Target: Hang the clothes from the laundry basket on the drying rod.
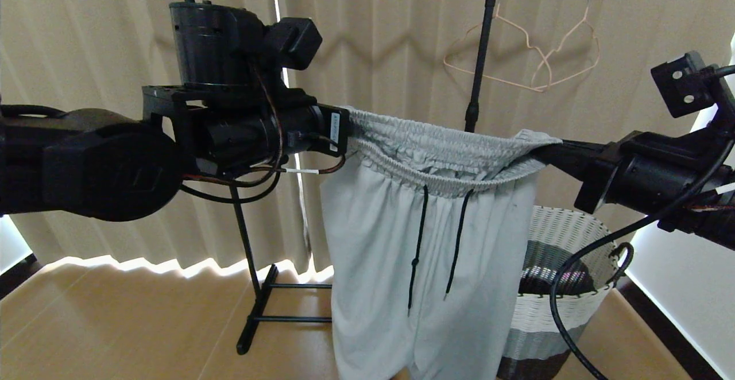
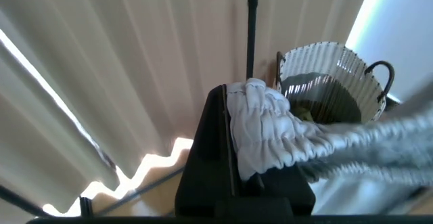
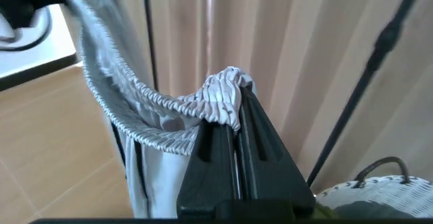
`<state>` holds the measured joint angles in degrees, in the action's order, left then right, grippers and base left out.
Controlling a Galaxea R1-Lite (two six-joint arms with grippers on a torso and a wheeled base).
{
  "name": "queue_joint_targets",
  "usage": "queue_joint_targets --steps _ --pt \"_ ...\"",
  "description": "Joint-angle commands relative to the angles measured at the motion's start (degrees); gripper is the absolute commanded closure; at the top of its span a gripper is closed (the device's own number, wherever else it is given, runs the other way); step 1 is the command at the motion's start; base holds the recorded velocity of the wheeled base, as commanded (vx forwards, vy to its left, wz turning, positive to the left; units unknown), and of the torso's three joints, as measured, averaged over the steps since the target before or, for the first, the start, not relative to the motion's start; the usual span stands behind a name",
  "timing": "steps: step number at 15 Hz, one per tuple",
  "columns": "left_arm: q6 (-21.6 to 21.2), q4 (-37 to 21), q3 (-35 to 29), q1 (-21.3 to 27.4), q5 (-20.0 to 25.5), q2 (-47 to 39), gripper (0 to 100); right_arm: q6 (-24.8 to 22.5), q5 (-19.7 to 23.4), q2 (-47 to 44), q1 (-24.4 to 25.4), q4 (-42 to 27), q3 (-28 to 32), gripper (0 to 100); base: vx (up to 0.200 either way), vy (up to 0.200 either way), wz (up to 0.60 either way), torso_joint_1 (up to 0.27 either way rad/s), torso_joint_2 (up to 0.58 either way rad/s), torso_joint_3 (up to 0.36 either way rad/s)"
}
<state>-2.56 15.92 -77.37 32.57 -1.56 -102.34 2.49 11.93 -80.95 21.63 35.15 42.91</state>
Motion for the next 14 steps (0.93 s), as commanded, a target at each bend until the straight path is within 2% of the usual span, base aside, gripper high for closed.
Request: queue_joint_targets --steps 1,3,6,8,14 --pt "0.1 -0.1 0.7 -0.1 -0.1 -0.2 100 -0.1 -0.2 -0.2 0.6 0.4 -0.5 100 0.000 0.000 0.00 0.000 0.00 0.000" --pt "0.0 -1.2 3.7 -0.1 0.0 3.3 100 0.0 -0.9 -1.4 0.1 0.8 0.9 100 0.000 0.000 0.00 0.000 0.00 0.000" --pt "-0.1 -5.2 4.5 0.0 0.6 9.4 100 0.1 -0.9 -4.0 -0.9 0.9 8.8 100 0.000 0.000 0.00 0.000 0.00 0.000" --pt "-0.2 -5.5 4.4 0.3 0.6 11.0 100 0.2 -0.9 -5.6 -0.9 0.9 12.7 100 0.000 0.000 0.00 0.000 0.00 0.000" --pt "-0.3 -5.4 9.6 2.2 0.5 13.7 100 0.4 -0.9 -9.3 -1.8 1.1 14.7 100 0.000 0.000 0.00 0.000 0.00 0.000"
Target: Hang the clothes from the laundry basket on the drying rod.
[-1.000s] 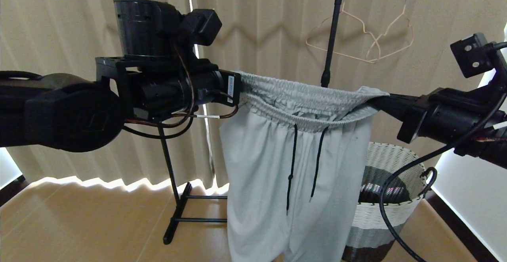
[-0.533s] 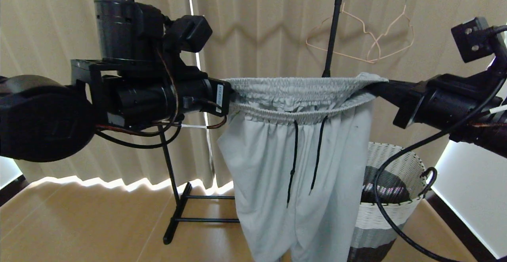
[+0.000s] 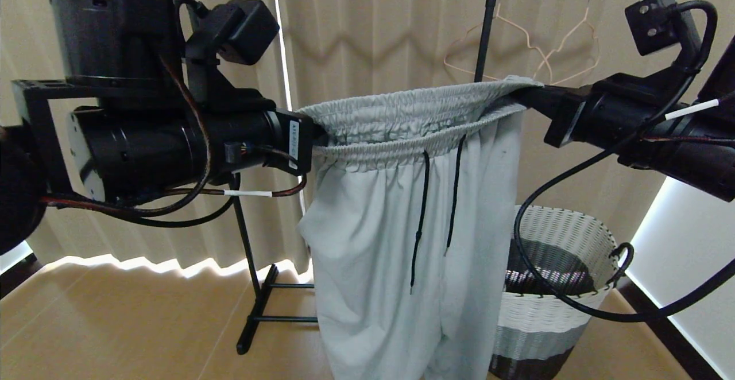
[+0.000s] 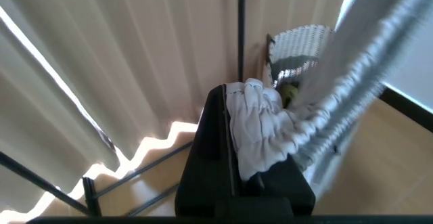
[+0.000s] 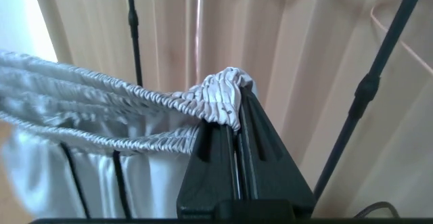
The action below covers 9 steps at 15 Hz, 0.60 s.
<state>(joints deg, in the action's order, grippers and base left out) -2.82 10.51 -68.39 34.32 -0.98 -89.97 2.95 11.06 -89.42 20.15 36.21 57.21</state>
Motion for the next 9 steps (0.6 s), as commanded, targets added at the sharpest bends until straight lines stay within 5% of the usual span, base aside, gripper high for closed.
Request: queue_joint_targets --steps 1,9 --pt "-0.1 0.3 0.2 0.7 0.0 1.5 100 0.0 0.0 -0.8 -0.9 0.0 1.1 100 0.000 0.000 0.00 0.000 0.00 0.000" --pt "-0.1 0.4 0.1 1.1 -0.3 1.9 100 -0.1 0.0 0.6 -1.3 -0.2 -2.0 100 0.000 0.000 0.00 0.000 0.00 0.000"
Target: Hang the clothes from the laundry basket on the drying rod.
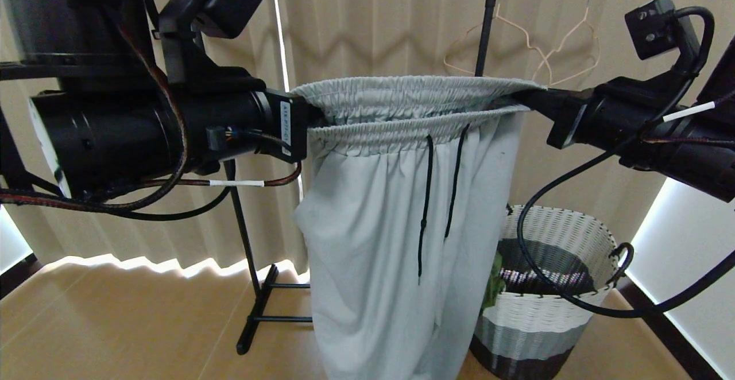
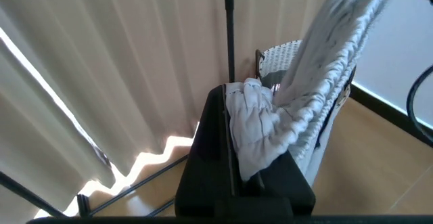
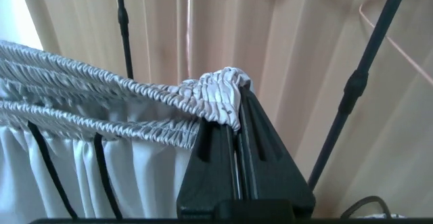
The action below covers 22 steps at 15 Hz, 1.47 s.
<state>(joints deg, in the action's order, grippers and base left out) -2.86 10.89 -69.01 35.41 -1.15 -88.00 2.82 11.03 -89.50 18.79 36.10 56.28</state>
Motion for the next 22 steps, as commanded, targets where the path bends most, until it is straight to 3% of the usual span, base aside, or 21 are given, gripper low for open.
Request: queue_joint_targets --steps 1,2,5,8,10,14,20,22 --pt "-0.2 0.1 1.4 0.0 -0.1 -0.1 100 0.0 0.0 1.0 0.1 -0.1 -2.1 100 0.000 0.000 0.00 0.000 0.00 0.000" --pt "-0.1 0.1 1.6 0.2 -0.1 -0.2 100 0.0 0.0 1.3 0.3 0.0 -3.5 0 0.000 0.000 0.00 0.000 0.00 0.000" --pt "-0.3 0.1 1.5 0.1 -0.2 -0.2 100 0.1 0.1 2.5 0.5 0.0 -5.2 0 0.000 0.000 0.00 0.000 0.00 0.000" --pt "-0.5 0.0 3.3 -0.3 -1.6 -0.2 100 2.4 2.0 7.9 4.2 0.7 -13.9 0 0.000 0.000 0.00 0.000 0.00 0.000" --pt "-0.6 0.1 4.7 -0.4 -7.4 -1.6 100 2.7 5.7 12.2 6.4 3.1 -18.6 0 0.000 0.000 0.00 0.000 0.00 0.000" --pt "-1.7 0.0 4.9 -2.4 -9.5 -2.6 100 2.7 9.7 17.5 7.6 2.5 -23.5 0 0.000 0.000 0.00 0.000 0.00 0.000" --pt "-3.6 0.1 4.9 -4.8 -9.7 -3.8 100 2.6 10.2 19.0 7.6 2.4 -24.8 0 0.000 0.000 0.00 0.000 0.00 0.000" --pt "-3.6 0.0 7.5 -5.3 -10.5 -1.5 100 1.7 9.7 18.4 4.9 2.4 -26.1 0 0.000 0.000 0.00 0.000 0.00 0.000"
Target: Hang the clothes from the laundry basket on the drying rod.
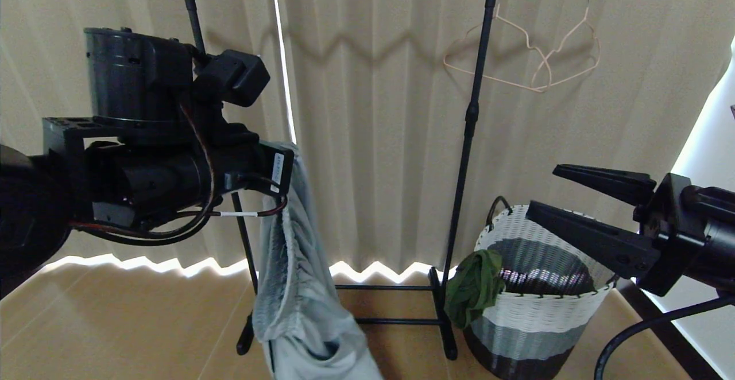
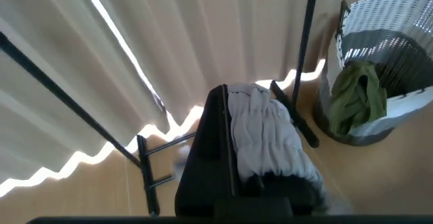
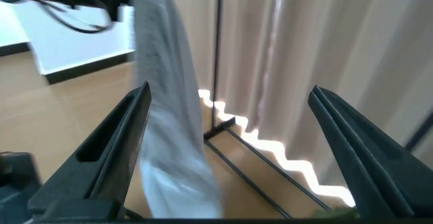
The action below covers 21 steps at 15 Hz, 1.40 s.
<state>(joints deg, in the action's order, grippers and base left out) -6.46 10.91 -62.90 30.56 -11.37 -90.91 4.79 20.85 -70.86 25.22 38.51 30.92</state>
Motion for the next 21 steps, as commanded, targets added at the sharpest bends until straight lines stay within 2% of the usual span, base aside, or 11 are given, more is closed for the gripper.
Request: queue_joint_targets --steps 1,2,5,6,9,11,12,15,16,19,21 --pt "-0.3 -0.1 5.3 -2.0 -1.4 6.2 100 -3.0 -1.2 0.8 -5.9 0.0 -3.0 0 0.000 0.000 0.00 0.000 0.00 0.000" --pt "-0.7 0.0 10.7 -3.1 -1.4 12.2 100 -5.6 -3.2 3.9 -8.8 0.0 -6.0 0 0.000 0.000 0.00 0.000 0.00 0.000" --pt "-1.6 0.0 20.5 -7.4 -1.1 25.5 100 -6.1 -6.7 9.1 -14.0 0.0 -12.5 0 0.000 0.000 0.00 0.000 0.00 0.000" --pt "-2.2 -0.1 24.8 -10.3 -1.1 32.4 100 -6.2 -8.3 11.9 -17.3 0.6 -17.6 0 0.000 0.000 0.00 0.000 0.00 0.000" --pt "-1.9 -0.4 32.2 -13.2 -1.0 42.9 100 -8.7 -8.2 18.7 -20.7 0.0 -24.0 0 0.000 0.000 0.00 0.000 0.00 0.000" --pt "-1.4 -0.5 38.1 -16.9 -1.0 49.9 100 -14.7 -8.3 19.5 -21.8 -2.4 -24.9 0 0.000 0.000 0.00 0.000 0.00 0.000" --pt "-1.4 -0.5 39.6 -19.0 -1.0 51.9 100 -16.0 -8.3 19.1 -23.0 -3.5 -24.7 0 0.000 0.000 0.00 0.000 0.00 0.000" --pt "-1.7 -2.4 43.4 -26.3 -0.5 58.4 100 -15.9 -8.9 18.4 -25.6 -4.1 -25.5 0 0.000 0.000 0.00 0.000 0.00 0.000" --pt "-2.3 -4.8 43.0 -27.0 1.2 59.7 100 -16.0 -9.2 18.2 -28.4 -4.1 -26.3 0 0.000 0.000 0.00 0.000 0.00 0.000" --pt "-2.2 -5.2 43.9 -27.0 3.7 59.8 100 -14.5 -9.2 15.4 -30.5 -3.9 -26.2 0 0.000 0.000 0.00 0.000 0.00 0.000" --pt "-1.8 -5.1 44.9 -27.0 3.7 59.9 100 -13.9 -9.2 15.3 -32.0 -3.5 -26.0 0 0.000 0.000 0.00 0.000 0.00 0.000"
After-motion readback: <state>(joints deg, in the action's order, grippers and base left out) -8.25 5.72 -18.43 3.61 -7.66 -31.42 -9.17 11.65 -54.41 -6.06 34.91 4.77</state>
